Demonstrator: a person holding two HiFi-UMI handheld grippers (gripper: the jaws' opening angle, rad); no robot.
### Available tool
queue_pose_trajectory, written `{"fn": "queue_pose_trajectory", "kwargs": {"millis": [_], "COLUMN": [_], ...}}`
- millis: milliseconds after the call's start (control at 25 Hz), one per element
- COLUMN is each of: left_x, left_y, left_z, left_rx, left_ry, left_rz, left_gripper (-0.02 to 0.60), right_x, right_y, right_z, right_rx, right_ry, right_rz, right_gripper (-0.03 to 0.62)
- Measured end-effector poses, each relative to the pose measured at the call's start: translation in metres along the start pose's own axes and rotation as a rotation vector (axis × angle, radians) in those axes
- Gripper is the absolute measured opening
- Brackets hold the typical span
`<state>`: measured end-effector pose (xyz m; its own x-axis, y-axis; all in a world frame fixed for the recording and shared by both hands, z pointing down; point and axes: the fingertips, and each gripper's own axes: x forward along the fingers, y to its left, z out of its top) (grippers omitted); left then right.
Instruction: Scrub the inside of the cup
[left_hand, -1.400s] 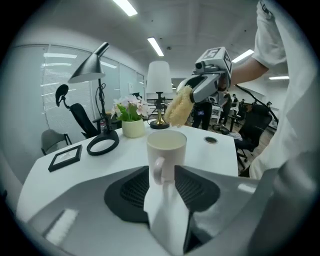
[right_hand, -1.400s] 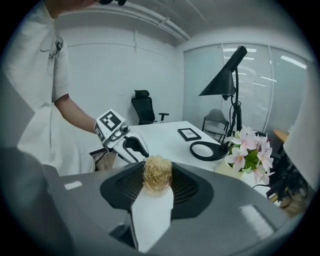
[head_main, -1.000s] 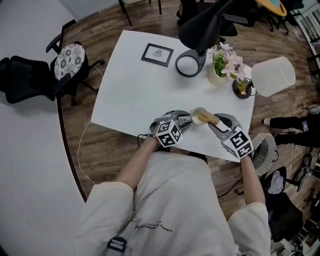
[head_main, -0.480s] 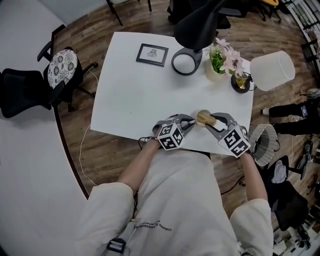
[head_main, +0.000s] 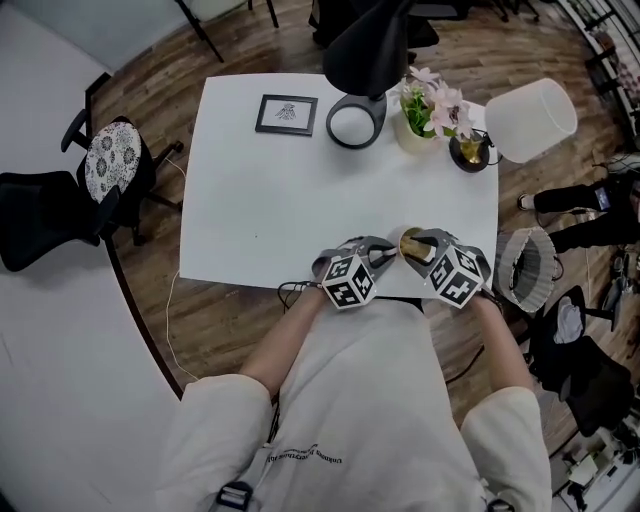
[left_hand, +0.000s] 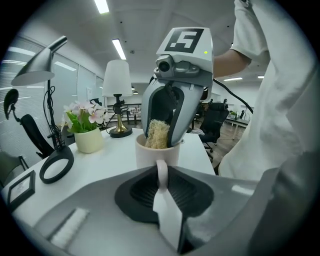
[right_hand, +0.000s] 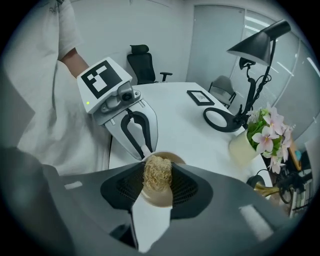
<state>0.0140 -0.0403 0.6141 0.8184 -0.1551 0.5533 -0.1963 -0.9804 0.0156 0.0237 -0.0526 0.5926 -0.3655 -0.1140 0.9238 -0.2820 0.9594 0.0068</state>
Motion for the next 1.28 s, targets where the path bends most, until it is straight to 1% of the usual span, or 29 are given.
{"fn": "queue_pose_trajectory", "kwargs": {"millis": [200,280,520,720,800,960,1080,1280], "left_x": [0.004,0.005,0.006,0.004,0.005,0.003,0.004,0.005], "left_y": [-0.010,-0.012,-0.014,-0.014,-0.014,-0.014,-0.014,-0.014], "left_z": [-0.002,-0.002,-0.002,-0.002,-0.002,-0.002,-0.003,-0.002], "left_rx": [-0.009,-0.016,-0.031,-0.039,-0.042,-0.038,-0.040,-0.036], "left_ry": [-0.004,-0.009,-0.024,-0.030,-0.031,-0.029,-0.028,-0.030], "left_rz": [-0.025,-0.031,-0.028,-0.028,-0.029,-0.034,-0.029,-0.027], "left_gripper": [0.049,0.049,0.049,0.051,0.051,0.051,0.051,0.051], "right_x": [0.010,0.015,0.021,0.014,0.008,0.004,0.003,0.004], "right_y": [0.000,-0.001,-0.001,-0.001,0.000,0.002,0.002,0.000], "right_z": [-0.005,-0.009,-0.013,-0.007,-0.007,-0.011,-0.012,-0.013], "right_rx": [0.048,0.059,0.061,0.014,0.020,0.089,0.085,0.086], "right_ry": [0.037,0.057,0.105,0.098,0.081,0.054,0.067,0.068], "right_rz": [0.033,0.029,-0.016,-0.110,-0.120,-0.066,-0.036,-0.010], "right_gripper": [0.166,0.166,0.158,0.160,0.171,0.194,0.209,0.228]}}
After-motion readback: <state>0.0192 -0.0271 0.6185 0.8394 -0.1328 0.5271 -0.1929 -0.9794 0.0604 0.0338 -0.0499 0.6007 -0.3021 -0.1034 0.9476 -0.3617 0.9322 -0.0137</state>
